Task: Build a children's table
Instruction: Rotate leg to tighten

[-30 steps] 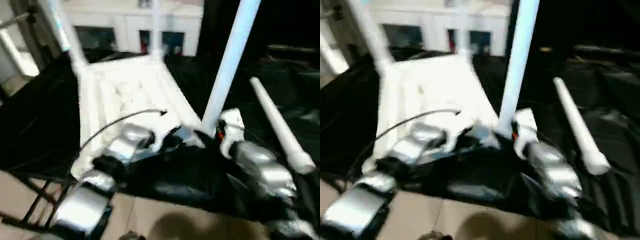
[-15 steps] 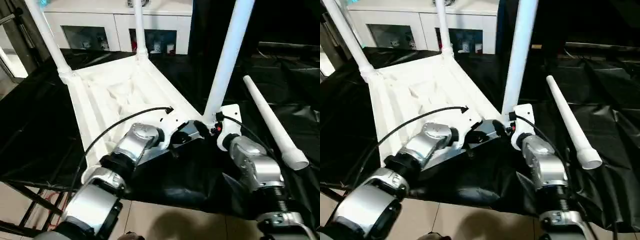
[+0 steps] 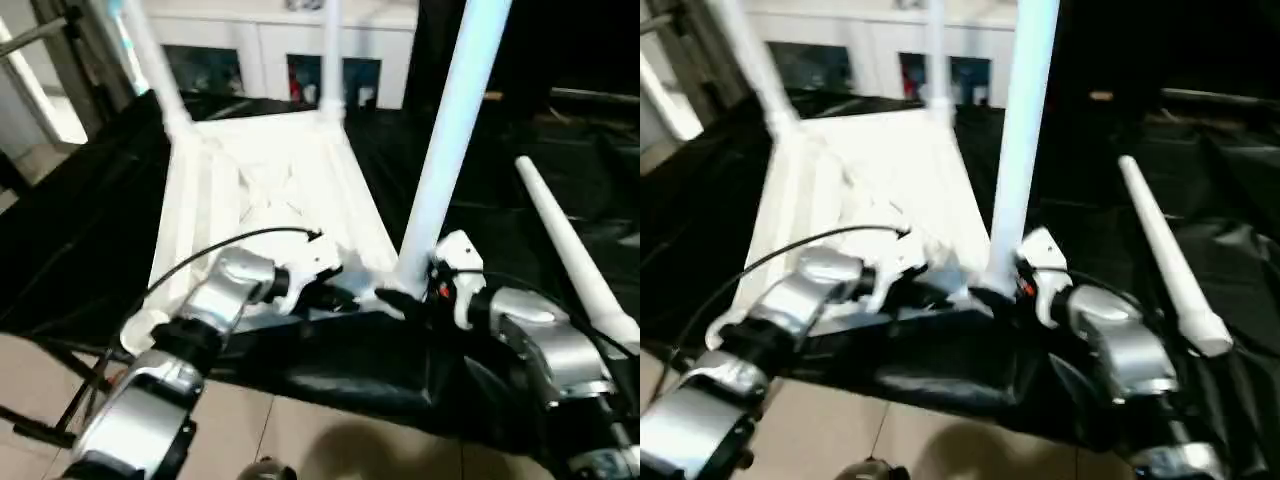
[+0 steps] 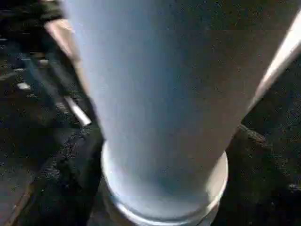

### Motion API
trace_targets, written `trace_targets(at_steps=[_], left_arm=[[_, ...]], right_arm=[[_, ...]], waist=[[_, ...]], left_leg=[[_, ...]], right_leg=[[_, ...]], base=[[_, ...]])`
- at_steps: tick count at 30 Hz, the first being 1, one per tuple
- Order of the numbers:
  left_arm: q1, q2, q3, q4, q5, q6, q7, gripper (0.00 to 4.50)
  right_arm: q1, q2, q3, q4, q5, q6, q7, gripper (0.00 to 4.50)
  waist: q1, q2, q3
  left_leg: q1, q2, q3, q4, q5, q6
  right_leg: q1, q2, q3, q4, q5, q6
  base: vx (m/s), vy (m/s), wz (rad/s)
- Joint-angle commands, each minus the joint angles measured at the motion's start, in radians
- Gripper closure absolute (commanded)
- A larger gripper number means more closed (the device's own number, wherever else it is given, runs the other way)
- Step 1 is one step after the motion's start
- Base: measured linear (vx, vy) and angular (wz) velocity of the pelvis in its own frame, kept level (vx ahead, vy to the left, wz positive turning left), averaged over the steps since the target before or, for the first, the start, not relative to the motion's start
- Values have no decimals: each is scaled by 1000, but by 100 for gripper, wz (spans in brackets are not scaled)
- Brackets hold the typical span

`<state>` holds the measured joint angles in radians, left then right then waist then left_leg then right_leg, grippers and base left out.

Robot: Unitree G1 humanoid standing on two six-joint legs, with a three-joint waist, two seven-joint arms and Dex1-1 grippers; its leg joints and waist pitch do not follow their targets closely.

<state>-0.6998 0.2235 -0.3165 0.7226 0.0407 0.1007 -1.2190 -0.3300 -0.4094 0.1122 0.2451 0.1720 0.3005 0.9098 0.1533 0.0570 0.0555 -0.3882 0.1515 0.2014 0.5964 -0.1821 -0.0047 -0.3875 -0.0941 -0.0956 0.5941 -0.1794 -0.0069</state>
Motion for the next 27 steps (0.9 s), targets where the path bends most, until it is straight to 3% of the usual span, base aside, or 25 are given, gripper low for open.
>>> trace_targets(at_steps=[1,8,11,13,17,18,20,21,24,26,27], left_arm=[[-2,-5,-9,-54,-28,-18,-54,450],[11,0,-12,-68,-25,-7,-50,450],[6,-13,-11,-56,-16,1,-15,450],[-17,-41,-5,-7,18,19,87,450],[-48,-81,14,47,34,51,198,450],[-77,-121,36,86,36,74,291,450],[-103,-155,57,118,30,99,364,450],[-112,-165,63,128,29,106,387,450],[-163,-236,91,183,23,120,508,450],[-172,-250,91,193,23,113,507,450],[-172,-250,91,193,23,113,506,450]], right_arm=[[6,-4,9,-15,19,-11,29,104],[15,12,7,-16,33,-1,21,167],[14,30,2,-1,15,16,-30,170],[-13,78,-22,81,-43,25,-197,175],[-31,131,-51,134,-52,38,-311,176],[-46,182,-70,160,-54,55,-400,176],[-63,226,-91,185,-53,79,-483,176],[-71,240,-97,194,-52,86,-507,176],[-134,321,-94,270,-75,72,-609,176],[-148,339,-97,281,-64,64,-607,176],[-149,339,-97,282,-63,64,-607,141]], waist=[[-2,-11,-69],[0,-14,-70],[-2,-13,-69],[-9,-14,-66],[-22,-15,-61],[-22,-15,-62],[-32,-14,-61],[-36,-16,-61],[-44,-15,-63],[-47,-15,-64],[-47,-15,-64]], left_leg=[[26,102,-47,-80,-247,28],[25,100,-46,-78,-225,30],[25,99,-47,-80,-231,25],[25,96,-49,-82,-256,8],[31,92,-53,-86,-314,-26],[31,93,-54,-86,-318,-24],[35,91,-55,-89,-330,-38],[33,89,-56,-89,-330,-39],[29,87,-55,-87,-312,-32],[25,84,-52,-85,-288,-16],[25,84,-52,-85,-288,-16]], right_leg=[[37,-100,65,-66,-207,-238],[37,-99,64,-64,-197,-237],[35,-98,64,-65,-211,-232],[34,-101,64,-72,-253,-224],[33,-103,63,-87,-372,-192],[34,-105,64,-91,-382,-182],[28,-98,63,-89,-373,-189],[31,-99,62,-91,-373,-185],[33,-98,62,-89,-338,-189],[37,-99,62,-88,-304,-193],[37,-99,62,-88,-304,-193]], base=[[0,0,0],[0,0,0],[0,0,0],[0,0,0],[0,0,0],[0,0,0],[0,0,0],[0,0,0],[0,0,0],[0,0,0],[0,0,0]])
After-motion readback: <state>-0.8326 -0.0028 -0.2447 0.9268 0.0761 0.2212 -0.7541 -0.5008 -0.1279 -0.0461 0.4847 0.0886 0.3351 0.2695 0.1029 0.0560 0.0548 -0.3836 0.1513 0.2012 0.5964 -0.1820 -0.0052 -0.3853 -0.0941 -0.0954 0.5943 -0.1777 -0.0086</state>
